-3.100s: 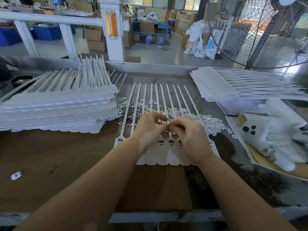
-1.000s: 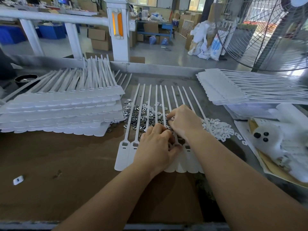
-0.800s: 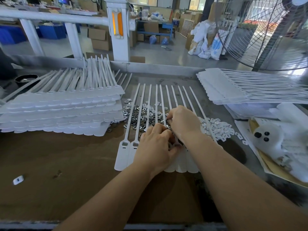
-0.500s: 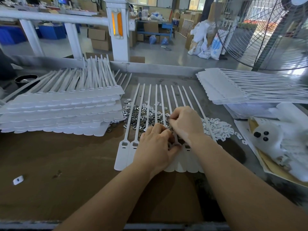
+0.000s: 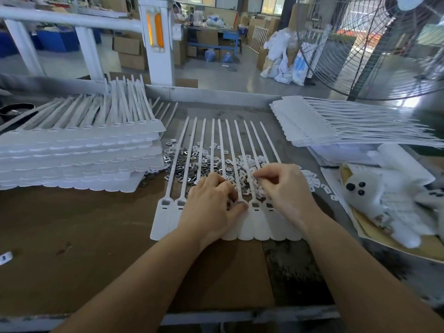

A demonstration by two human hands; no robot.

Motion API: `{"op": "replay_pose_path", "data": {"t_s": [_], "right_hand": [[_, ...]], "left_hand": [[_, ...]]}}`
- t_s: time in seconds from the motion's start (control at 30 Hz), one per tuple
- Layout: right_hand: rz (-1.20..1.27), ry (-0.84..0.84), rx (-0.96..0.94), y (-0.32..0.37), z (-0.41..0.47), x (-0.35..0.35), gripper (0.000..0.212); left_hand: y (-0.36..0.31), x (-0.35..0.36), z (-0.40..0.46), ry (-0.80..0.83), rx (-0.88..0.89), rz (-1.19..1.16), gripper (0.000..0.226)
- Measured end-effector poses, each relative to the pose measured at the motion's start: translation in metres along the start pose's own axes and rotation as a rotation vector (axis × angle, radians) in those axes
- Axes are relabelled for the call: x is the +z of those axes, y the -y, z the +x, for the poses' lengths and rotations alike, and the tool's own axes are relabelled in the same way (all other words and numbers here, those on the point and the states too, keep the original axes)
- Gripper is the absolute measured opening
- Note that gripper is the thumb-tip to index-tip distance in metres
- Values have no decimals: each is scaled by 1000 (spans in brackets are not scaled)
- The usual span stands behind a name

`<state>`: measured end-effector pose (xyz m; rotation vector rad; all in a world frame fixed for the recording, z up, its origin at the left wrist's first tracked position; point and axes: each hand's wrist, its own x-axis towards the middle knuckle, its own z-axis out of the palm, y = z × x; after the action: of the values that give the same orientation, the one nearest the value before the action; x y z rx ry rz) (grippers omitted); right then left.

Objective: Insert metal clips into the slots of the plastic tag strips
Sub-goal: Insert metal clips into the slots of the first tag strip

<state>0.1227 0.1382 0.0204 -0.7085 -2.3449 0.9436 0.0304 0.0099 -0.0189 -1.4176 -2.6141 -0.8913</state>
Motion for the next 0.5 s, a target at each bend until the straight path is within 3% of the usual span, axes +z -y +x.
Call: {"op": "replay_pose_path", "data": {"t_s": [0.3, 0.5], "right_hand": [[43, 130, -214, 12, -19, 11, 25], [148, 151, -126, 14, -20, 11, 14]], "left_hand": [[-2, -12, -2, -73, -49, -334, 11], [-2, -14, -3, -85, -105, -416, 18]]}}
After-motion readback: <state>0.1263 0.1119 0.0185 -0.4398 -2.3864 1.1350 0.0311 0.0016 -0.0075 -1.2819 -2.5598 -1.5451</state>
